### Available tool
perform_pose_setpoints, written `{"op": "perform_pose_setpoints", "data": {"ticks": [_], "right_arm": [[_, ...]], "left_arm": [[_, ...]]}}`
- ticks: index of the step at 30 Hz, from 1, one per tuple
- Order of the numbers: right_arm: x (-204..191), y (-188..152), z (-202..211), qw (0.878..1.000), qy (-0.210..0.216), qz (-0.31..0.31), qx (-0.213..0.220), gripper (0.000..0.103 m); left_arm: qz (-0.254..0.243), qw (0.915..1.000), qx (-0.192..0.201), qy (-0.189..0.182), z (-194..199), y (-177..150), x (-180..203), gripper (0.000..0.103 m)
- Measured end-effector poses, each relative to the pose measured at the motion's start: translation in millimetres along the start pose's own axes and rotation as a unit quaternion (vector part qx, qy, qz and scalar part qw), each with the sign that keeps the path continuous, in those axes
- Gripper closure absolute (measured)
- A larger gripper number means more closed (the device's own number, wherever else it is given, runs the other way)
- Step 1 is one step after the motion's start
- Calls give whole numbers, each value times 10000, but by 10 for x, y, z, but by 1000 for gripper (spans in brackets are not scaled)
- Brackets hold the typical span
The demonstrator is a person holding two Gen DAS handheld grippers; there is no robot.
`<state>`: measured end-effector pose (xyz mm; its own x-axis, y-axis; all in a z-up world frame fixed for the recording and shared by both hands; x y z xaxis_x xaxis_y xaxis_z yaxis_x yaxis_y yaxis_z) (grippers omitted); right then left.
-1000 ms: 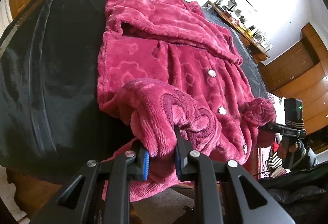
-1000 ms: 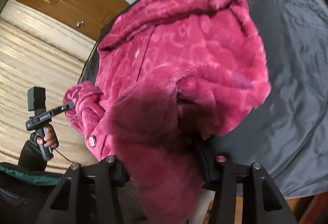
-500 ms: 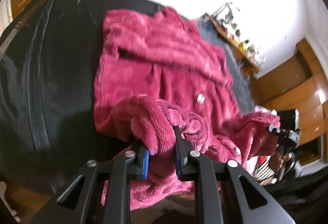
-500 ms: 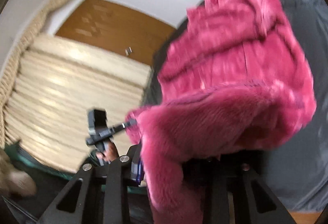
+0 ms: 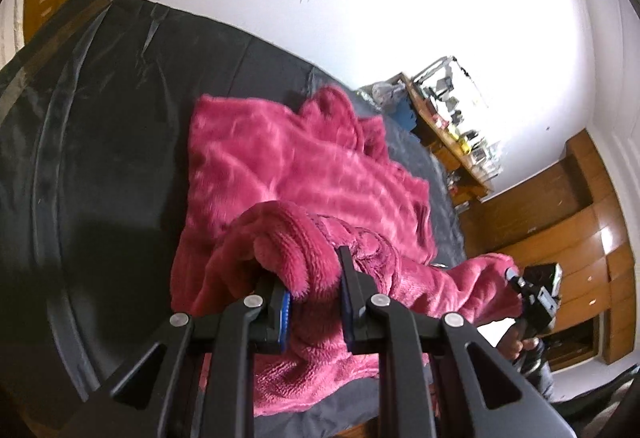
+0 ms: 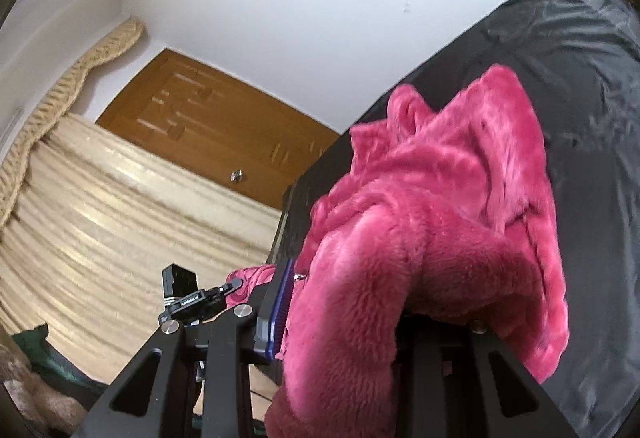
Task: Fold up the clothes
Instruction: 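Lift the hem with both grippers and fold it up toward the collar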
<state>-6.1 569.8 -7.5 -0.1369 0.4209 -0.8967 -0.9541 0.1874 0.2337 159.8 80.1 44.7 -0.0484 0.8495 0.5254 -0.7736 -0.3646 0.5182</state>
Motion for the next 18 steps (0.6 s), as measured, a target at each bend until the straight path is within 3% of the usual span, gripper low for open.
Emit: {"op": "perform_pose_setpoints", "data": {"ticks": [8, 14, 18], "right_arm": [[227, 440, -281, 9975, -476, -434, 282, 69], [588, 673, -474, 9904, -1011, -781, 524, 69], [810, 715, -617, 9847, -1412, -925, 437, 69]], "left_arm": [[322, 9991, -263, 18, -540, 478, -276, 81], [595, 9970, -487, 50, -945, 614, -537, 81], [708, 9950, -692, 99, -1163, 613, -678, 79]]}}
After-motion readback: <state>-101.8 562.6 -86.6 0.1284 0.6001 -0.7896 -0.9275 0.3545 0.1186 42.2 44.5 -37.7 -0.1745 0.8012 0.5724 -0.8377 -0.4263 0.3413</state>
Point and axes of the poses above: each gripper's, at about its wrist camera, not at the fingertips, and z roughly against the way its jaws point, x to its right, y to its top, the point moved 4 cm from there along -z, roughly the way its jaws point, and after that the axes turned 12 degrees about -z, right-handed, at the moved point
